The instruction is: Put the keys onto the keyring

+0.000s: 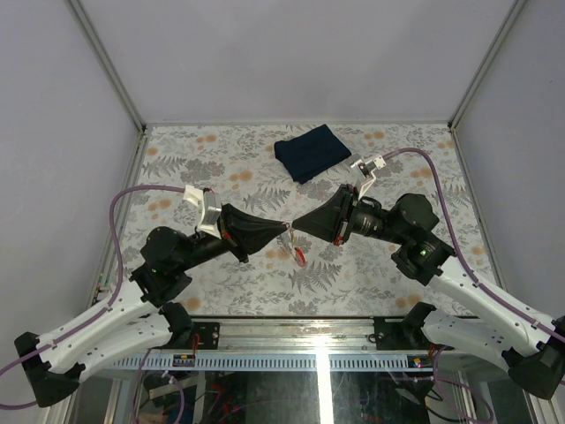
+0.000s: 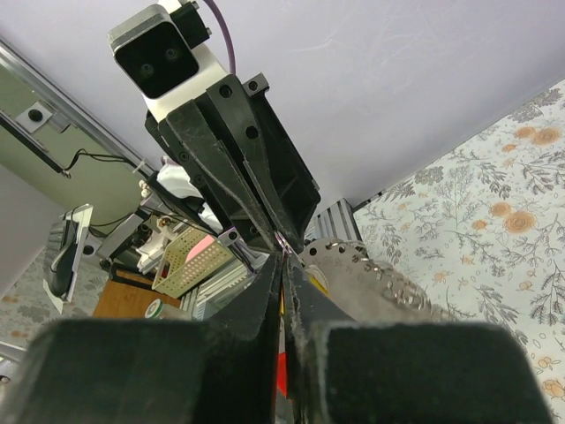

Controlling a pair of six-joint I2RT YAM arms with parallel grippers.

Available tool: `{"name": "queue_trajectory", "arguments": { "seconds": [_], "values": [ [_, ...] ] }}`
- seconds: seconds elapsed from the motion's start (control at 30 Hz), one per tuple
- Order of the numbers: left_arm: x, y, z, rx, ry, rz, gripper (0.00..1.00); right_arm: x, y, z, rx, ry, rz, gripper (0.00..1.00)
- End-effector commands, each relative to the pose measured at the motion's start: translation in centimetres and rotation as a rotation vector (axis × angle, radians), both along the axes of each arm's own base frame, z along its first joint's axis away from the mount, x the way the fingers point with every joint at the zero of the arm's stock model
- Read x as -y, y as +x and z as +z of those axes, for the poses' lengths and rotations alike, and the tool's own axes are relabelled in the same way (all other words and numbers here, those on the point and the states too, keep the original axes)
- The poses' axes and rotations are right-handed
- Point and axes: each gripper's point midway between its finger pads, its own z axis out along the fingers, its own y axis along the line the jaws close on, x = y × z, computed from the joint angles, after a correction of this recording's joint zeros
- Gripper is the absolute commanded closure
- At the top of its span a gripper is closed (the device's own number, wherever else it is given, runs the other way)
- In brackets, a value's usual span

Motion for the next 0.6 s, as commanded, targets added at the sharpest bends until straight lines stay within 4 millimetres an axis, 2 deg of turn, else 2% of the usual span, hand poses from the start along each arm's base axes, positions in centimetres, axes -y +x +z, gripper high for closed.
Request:
{"name": "queue_trajectory", "arguments": {
  "seconds": [0.0, 0.33, 0.57],
  "values": [
    [-0.8, -0.8, 3.4, 0.084, -0.085, -0.003, 1.00, 0.5, -0.5, 1.8, 0.055, 0.046, 0.009, 1.00],
    [-0.8, -0.7, 3.4, 0.088, -0.077, 0.004, 1.00, 0.8, -0.3, 1.6, 0.069, 0.007, -0.021, 1.00],
    [-0.8, -0.7, 3.6, 0.099, -0.072, 0.003, 1.00, 1.0, 0.0, 0.8, 0.069, -0.052, -0.046, 1.00]
  ]
}}
